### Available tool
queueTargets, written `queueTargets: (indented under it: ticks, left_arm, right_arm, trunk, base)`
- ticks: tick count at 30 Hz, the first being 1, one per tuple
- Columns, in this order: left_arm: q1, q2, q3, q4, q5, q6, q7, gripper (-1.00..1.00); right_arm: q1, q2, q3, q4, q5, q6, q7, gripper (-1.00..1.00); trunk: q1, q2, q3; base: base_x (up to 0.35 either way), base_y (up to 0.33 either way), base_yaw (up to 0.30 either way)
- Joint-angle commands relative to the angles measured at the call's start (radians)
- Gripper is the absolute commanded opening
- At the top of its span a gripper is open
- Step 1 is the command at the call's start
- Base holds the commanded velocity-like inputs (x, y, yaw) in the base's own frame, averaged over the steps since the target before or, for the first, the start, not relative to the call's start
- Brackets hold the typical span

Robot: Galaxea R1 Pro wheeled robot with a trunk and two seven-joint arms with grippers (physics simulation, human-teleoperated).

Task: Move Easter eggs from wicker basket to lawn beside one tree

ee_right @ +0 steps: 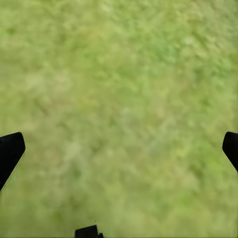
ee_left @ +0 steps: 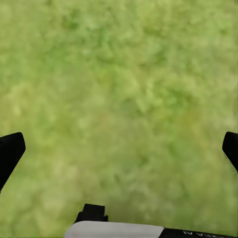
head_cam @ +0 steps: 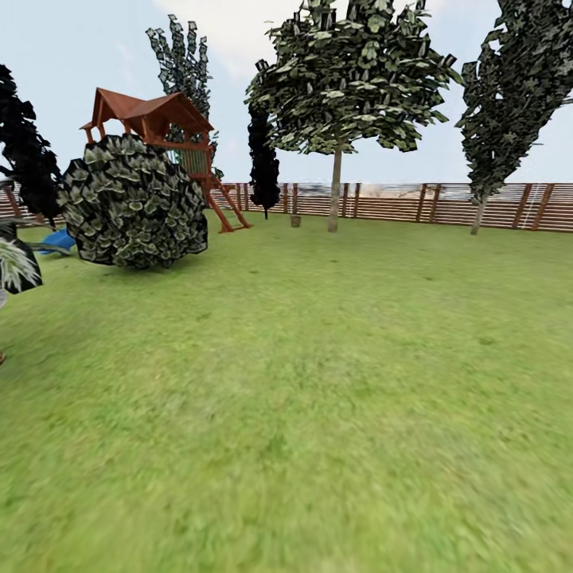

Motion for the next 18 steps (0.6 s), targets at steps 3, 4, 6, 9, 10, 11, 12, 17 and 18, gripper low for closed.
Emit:
queueTargets:
  ticks: [3,4,6,9,10,11,12,17,18]
  left_arm:
    - [0.000,0.000,0.000,-0.001,0.004,-0.003,0.001,1.00]
    - [0.000,0.000,0.000,-0.001,0.004,-0.003,0.001,1.00]
    - [0.000,0.000,0.000,-0.001,0.004,-0.003,0.001,1.00]
    - [0.000,0.000,0.000,-0.001,0.004,-0.003,0.001,1.00]
    - [0.000,0.000,0.000,-0.001,0.004,-0.003,0.001,1.00]
    - [0.000,0.000,0.000,-0.001,0.004,-0.003,0.001,1.00]
    - [0.000,0.000,0.000,-0.001,0.004,-0.003,0.001,1.00]
    - [0.000,0.000,0.000,-0.001,0.004,-0.003,0.001,1.00]
    - [0.000,0.000,0.000,-0.001,0.004,-0.003,0.001,1.00]
  right_arm:
    - [-0.001,0.000,-0.001,0.002,-0.005,-0.006,0.002,1.00]
    - [-0.001,0.000,-0.001,0.002,-0.005,-0.006,0.002,1.00]
    - [-0.001,0.000,-0.001,0.002,-0.005,-0.006,0.002,1.00]
    - [-0.001,0.000,-0.001,0.002,-0.005,-0.006,0.002,1.00]
    - [-0.001,0.000,-0.001,0.002,-0.005,-0.006,0.002,1.00]
    - [-0.001,0.000,-0.001,0.002,-0.005,-0.006,0.002,1.00]
    - [-0.001,0.000,-0.001,0.002,-0.005,-0.006,0.002,1.00]
    - [-0.001,0.000,-0.001,0.002,-0.005,-0.006,0.002,1.00]
    - [-0.001,0.000,-0.001,0.002,-0.005,-0.006,0.002,1.00]
  trunk:
    - [0.001,-0.001,-0.001]
    - [0.001,-0.001,-0.001]
    - [0.001,-0.001,-0.001]
    - [0.001,-0.001,-0.001]
    - [0.001,-0.001,-0.001]
    - [0.001,-0.001,-0.001]
    - [0.001,-0.001,-0.001]
    - [0.001,-0.001,-0.001]
    - [0.001,-0.001,-0.001]
  base:
    - [0.340,0.000,0.000]
    - [0.340,0.000,0.000]
    - [0.340,0.000,0.000]
    - [0.340,0.000,0.000]
    - [0.340,0.000,0.000]
    - [0.340,0.000,0.000]
    - [0.340,0.000,0.000]
    - [0.340,0.000,0.000]
    - [0.340,0.000,0.000]
